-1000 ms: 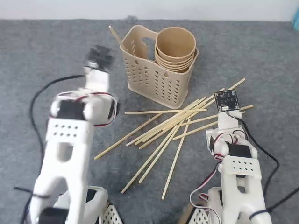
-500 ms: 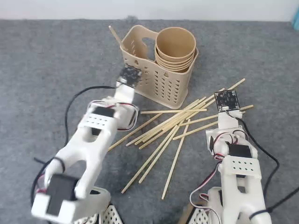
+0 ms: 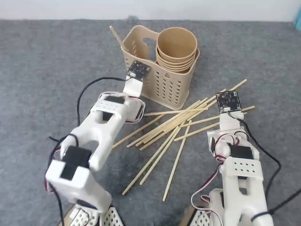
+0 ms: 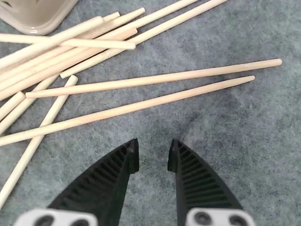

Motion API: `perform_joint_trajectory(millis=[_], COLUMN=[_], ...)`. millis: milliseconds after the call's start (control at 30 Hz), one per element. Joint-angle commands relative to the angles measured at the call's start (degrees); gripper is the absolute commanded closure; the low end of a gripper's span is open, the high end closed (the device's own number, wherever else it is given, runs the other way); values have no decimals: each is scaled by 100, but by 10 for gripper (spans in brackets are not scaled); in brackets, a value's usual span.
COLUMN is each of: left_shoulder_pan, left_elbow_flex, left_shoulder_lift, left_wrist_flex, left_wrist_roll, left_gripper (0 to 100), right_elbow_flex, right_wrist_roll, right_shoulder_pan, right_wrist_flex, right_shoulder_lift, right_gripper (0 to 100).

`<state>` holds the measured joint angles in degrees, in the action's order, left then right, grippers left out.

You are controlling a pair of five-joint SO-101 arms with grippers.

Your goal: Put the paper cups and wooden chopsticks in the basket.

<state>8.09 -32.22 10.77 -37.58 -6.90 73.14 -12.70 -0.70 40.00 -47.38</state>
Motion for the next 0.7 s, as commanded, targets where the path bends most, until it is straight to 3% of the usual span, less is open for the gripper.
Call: perform_joint_trajectory(millis=[0,200,367,667], left_shoulder_pan=[114,123,440,1301], left_elbow_flex=[391,453,286,-1033], left_shoulder_lift=[149,158,-158,-2110], left_wrist_flex=[-378,-510,-1389,-1609], left_wrist_roll=[-53,-88,-501,-589], left_gripper=[848,848,848,848], right_elbow_flex=[-26,-26,-26,-26], right_wrist_roll=[-79,-79,-79,-149], right_shoulder_pan=[4,4,13,22], right_wrist_flex=[-101,-119,-119,-110], right_shoulder_lift=[13,13,13,13], right_gripper=[876,876,876,876])
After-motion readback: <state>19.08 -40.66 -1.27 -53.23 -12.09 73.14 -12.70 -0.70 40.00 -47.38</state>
